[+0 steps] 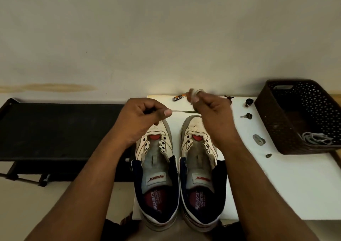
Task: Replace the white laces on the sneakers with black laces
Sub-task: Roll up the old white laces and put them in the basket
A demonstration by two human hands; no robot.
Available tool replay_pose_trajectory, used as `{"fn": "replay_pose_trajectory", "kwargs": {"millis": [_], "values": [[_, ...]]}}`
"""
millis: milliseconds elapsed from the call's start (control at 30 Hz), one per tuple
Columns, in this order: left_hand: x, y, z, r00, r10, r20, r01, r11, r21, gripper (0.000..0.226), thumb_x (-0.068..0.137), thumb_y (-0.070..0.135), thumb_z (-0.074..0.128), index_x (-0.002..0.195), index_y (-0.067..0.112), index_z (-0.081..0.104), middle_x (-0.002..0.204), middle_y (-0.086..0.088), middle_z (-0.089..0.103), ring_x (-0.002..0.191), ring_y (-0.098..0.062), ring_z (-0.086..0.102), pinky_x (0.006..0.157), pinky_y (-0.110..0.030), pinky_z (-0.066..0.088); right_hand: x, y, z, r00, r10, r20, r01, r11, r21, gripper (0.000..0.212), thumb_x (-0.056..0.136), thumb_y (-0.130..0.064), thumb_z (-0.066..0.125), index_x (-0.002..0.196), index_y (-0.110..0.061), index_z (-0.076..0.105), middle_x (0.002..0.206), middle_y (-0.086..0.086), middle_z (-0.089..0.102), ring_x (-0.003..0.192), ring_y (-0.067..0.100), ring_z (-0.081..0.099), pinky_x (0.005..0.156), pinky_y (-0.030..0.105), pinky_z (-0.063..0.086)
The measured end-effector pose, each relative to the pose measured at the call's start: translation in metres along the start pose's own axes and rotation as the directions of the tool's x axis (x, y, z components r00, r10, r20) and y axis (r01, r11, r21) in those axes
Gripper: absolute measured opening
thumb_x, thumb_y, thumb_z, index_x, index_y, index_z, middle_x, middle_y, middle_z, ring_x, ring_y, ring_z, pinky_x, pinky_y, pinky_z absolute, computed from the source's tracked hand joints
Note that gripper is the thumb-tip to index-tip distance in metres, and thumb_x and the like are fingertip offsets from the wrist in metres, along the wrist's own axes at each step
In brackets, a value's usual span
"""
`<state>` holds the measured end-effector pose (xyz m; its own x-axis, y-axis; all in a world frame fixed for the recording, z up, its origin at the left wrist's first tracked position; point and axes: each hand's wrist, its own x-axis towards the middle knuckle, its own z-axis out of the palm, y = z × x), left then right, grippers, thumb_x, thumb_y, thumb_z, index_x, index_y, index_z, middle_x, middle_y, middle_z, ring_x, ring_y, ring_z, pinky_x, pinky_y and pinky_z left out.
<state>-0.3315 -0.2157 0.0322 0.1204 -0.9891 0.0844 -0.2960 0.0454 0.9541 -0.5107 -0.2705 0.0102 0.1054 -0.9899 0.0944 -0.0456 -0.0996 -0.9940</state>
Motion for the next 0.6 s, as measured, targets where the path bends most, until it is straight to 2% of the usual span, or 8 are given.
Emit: {"fn": "replay_pose_trajectory", "kwargs": {"millis": [67, 133, 233, 333, 400, 433, 500, 600], "values": [[0.001, 0.0, -0.003, 0.995, 0.042, -0.092, -0.044, 0.999, -0.021, 0.027, 0.069, 0.031, 0.077, 0.077, 0.006, 0.074, 0.07, -0.017, 0.069, 0.052, -0.014, 0.056, 0.053, -0.022, 0.045, -0.005, 0.004, 0.005, 0.967, 0.087, 0.241, -0.028, 0.97, -0.241, 0.018, 0.092, -0.02, 0.062, 0.105, -0.015, 0.074, 0.101, 0.01, 0.074, 0.101, 0.019, 0.068, 0.097, 0.043, 0.049], [0.002, -0.001, -0.004, 0.983, 0.071, -0.169, -0.074, 0.997, -0.012, 0.031, 0.066, 0.034, 0.078, 0.074, 0.004, 0.074, 0.072, -0.021, 0.069, 0.055, -0.026, 0.057, 0.053, -0.028, 0.046, -0.01, 0.001, 0.01, 0.88, 0.211, 0.426, -0.094, 0.956, -0.279, 0.02, 0.091, -0.022, 0.062, 0.105, -0.014, 0.075, 0.1, 0.003, 0.074, 0.099, 0.015, 0.069, 0.097, 0.045, 0.05], [0.002, -0.001, -0.004, 0.974, 0.054, -0.218, -0.066, 0.997, -0.046, 0.027, 0.064, 0.03, 0.08, 0.071, 0.005, 0.072, 0.071, -0.017, 0.069, 0.056, -0.021, 0.058, 0.053, -0.026, 0.047, -0.012, -0.008, 0.006, 0.766, 0.295, 0.57, -0.22, 0.955, -0.198, 0.019, 0.092, -0.011, 0.059, 0.104, -0.007, 0.073, 0.098, 0.008, 0.074, 0.097, 0.02, 0.07, 0.097, 0.045, 0.05], [0.001, -0.002, -0.001, 0.993, 0.017, -0.121, -0.027, 0.996, -0.084, 0.026, 0.062, 0.027, 0.08, 0.071, 0.004, 0.072, 0.068, -0.015, 0.067, 0.055, -0.02, 0.054, 0.05, -0.025, 0.045, -0.013, -0.015, -0.002, 0.635, 0.335, 0.696, -0.36, 0.925, -0.117, 0.021, 0.092, -0.002, 0.054, 0.106, 0.003, 0.069, 0.097, 0.016, 0.073, 0.092, 0.027, 0.071, 0.089, 0.039, 0.055], [0.001, -0.003, 0.004, 0.998, -0.013, -0.055, 0.005, 0.988, -0.151, 0.027, 0.062, 0.029, 0.077, 0.072, 0.005, 0.071, 0.067, -0.017, 0.065, 0.054, -0.022, 0.05, 0.049, -0.025, 0.044, -0.015, -0.02, -0.005, 0.558, 0.29, 0.778, -0.432, 0.902, -0.027, 0.021, 0.092, 0.0, 0.052, 0.106, 0.005, 0.068, 0.096, 0.019, 0.072, 0.089, 0.028, 0.071, 0.082, 0.034, 0.057], [0.001, -0.004, 0.007, 0.999, -0.032, -0.032, 0.025, 0.98, -0.195, 0.025, 0.064, 0.028, 0.076, 0.073, 0.006, 0.07, 0.068, -0.017, 0.063, 0.055, -0.023, 0.049, 0.051, -0.026, 0.044, -0.015, -0.021, -0.006, 0.542, 0.246, 0.804, -0.454, 0.89, 0.034, 0.021, 0.09, -0.001, 0.054, 0.104, 0.004, 0.069, 0.095, 0.019, 0.072, 0.088, 0.029, 0.071, 0.081, 0.034, 0.057], [0.002, -0.006, 0.013, 0.998, -0.066, 0.004, 0.065, 0.957, -0.282, 0.02, 0.069, 0.026, 0.074, 0.075, 0.007, 0.072, 0.071, -0.017, 0.062, 0.061, -0.026, 0.048, 0.058, -0.033, 0.044, -0.015, -0.023, -0.008, 0.577, 0.132, 0.806, -0.476, 0.856, 0.201, 0.021, 0.086, -0.006, 0.058, 0.1, 0.0, 0.073, 0.094, 0.018, 0.073, 0.087, 0.028, 0.071, 0.082, 0.037, 0.057], [0.002, -0.007, 0.019, 0.994, -0.098, 0.04, 0.105, 0.948, -0.3, 0.011, 0.082, 0.019, 0.068, 0.075, 0.014, 0.074, 0.065, -0.014, 0.059, 0.056, -0.024, 0.047, 0.055, -0.032, 0.041, -0.014, -0.025, -0.002, 0.773, 0.0, 0.634, -0.435, 0.727, 0.531, 0.025, 0.082, -0.012, 0.055, 0.095, -0.005, 0.075, 0.094, 0.016, 0.073, 0.087, 0.027, 0.072, 0.08, 0.038, 0.057]]}}
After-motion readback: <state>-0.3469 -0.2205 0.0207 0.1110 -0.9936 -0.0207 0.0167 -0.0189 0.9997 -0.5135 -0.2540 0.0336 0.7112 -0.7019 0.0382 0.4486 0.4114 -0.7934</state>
